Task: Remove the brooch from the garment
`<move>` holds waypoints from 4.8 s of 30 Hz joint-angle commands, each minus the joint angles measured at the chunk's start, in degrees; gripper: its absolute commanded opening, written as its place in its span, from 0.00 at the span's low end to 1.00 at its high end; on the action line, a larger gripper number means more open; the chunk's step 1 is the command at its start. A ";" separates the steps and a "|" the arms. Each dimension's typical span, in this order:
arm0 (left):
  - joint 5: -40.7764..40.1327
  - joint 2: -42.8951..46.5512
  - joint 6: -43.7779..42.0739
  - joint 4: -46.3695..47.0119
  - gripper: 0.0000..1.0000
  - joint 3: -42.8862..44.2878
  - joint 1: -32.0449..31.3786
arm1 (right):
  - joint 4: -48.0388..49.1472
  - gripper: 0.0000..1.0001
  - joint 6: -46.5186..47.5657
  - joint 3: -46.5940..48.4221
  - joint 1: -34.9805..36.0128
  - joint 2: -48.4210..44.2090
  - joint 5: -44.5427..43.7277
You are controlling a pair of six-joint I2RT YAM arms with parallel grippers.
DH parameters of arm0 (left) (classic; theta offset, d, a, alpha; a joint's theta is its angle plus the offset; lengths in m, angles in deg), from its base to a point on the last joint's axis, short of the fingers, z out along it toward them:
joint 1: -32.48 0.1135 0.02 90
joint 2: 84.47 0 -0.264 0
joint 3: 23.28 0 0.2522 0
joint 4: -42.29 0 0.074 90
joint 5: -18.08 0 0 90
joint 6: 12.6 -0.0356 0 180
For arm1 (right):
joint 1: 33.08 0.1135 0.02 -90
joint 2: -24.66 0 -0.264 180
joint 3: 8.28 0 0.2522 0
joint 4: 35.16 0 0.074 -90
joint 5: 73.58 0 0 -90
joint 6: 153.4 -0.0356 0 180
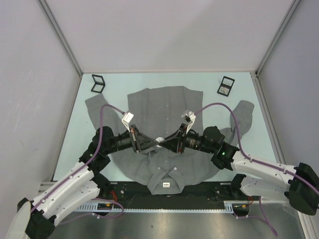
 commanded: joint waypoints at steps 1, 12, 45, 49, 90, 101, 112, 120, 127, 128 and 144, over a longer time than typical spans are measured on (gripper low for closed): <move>1.75 0.90 -2.60 -0.03 0.00 3.95 -0.09 | 2.09 0.31 0.09 1.17 0.50 1.18 3.23; -3.08 2.13 0.73 -0.04 0.00 1.94 -0.09 | -0.46 0.46 0.09 -0.15 0.50 -3.39 3.32; 1.31 0.64 0.74 2.16 0.00 2.11 0.00 | 7.97 0.25 -2.98 -1.20 -1.35 -0.32 2.61; 1.57 0.55 0.47 2.25 0.00 2.28 -0.09 | 7.89 0.21 -3.25 -1.12 -1.35 0.03 2.53; -5.28 6.26 -6.21 -4.78 0.00 4.22 -1.85 | 6.39 0.12 -16.61 -0.24 0.14 6.36 -15.05; -12.31 9.17 -4.45 -6.09 0.00 2.64 -1.94 | 7.36 0.16 -14.85 -0.24 5.68 5.40 -26.12; -18.90 7.67 -3.04 -12.87 0.00 3.52 -1.94 | 4.73 0.35 -11.78 -0.32 7.27 2.06 -27.27; -23.38 6.09 -4.18 -19.53 0.01 6.67 -1.94 | -1.16 0.47 -7.47 -1.12 7.97 -3.56 -30.34; -32.59 0.48 -7.96 -30.86 0.00 13.60 -1.24 | -1.18 0.50 -2.73 -1.03 3.41 -2.27 -35.00; -33.83 -1.01 -8.66 -36.45 0.00 17.54 -0.97 | 0.66 0.50 -2.46 -0.94 2.09 -0.86 -34.92; -72.41 -32.13 -30.28 -38.46 0.00 34.45 17.20 | 16.33 0.49 5.80 16.38 -13.65 33.16 -22.70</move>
